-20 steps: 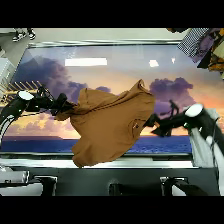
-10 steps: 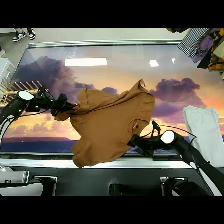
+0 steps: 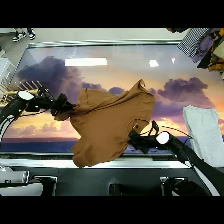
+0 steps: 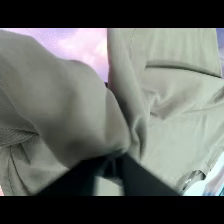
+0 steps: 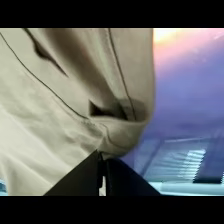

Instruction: Fold the clothes and pants, and hang the long-sleeved shirts on hangers.

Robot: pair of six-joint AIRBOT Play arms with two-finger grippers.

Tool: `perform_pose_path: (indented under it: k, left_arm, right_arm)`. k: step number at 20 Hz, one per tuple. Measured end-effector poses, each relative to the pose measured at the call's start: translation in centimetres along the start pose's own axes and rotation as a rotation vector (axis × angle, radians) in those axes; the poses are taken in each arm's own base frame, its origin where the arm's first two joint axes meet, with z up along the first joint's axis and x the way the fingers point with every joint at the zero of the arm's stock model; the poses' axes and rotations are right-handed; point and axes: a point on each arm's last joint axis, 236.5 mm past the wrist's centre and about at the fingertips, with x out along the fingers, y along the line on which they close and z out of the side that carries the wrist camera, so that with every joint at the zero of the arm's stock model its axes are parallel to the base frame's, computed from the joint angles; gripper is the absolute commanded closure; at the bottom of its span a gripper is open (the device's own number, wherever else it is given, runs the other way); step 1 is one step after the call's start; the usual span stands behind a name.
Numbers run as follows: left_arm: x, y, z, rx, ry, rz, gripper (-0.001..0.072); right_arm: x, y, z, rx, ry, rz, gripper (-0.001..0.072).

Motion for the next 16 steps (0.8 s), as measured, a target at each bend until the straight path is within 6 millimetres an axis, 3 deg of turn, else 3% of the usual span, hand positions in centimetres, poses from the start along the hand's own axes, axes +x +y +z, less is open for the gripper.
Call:
perform_pose_path:
  k: [1, 3, 5, 9, 12, 16]
  left_arm:
    - [-0.5, 0.0, 0.2, -0.005, -0.002, -0.004, 0.0086]
    - [-2.6, 0.2, 1.4, -0.018, -0.03, -0.017, 0.0087]
    - [-6.0, 1.2, 2.6, -0.024, -0.074, -0.018, 0.0087]
    - [-12.9, 7.5, 3.4, -0.049, -0.186, 0.083, 0.0089]
    - [-13.9, 11.9, 1.8, -0.093, -0.188, 0.117, 0.0094]
    - [-12.1, 13.2, 0.7, -0.111, -0.183, 0.072, 0.0096]
  right_arm:
    - [0.0, 0.1, 0.1, 0.002, -0.004, 0.003, 0.0683]
    - [0.1, 0.2, 0.2, 0.003, -0.009, 0.008, 0.0683]
    - [0.1, 0.2, 0.2, 0.004, -0.008, 0.01, 0.0682]
    - [0.1, 0.3, 0.2, 0.002, -0.009, 0.012, 0.0682]
    - [0.1, 0.3, 0.2, 0.002, -0.009, 0.012, 0.0682]
    - [0.1, 0.3, 0.2, 0.0, -0.009, 0.012, 0.0682]
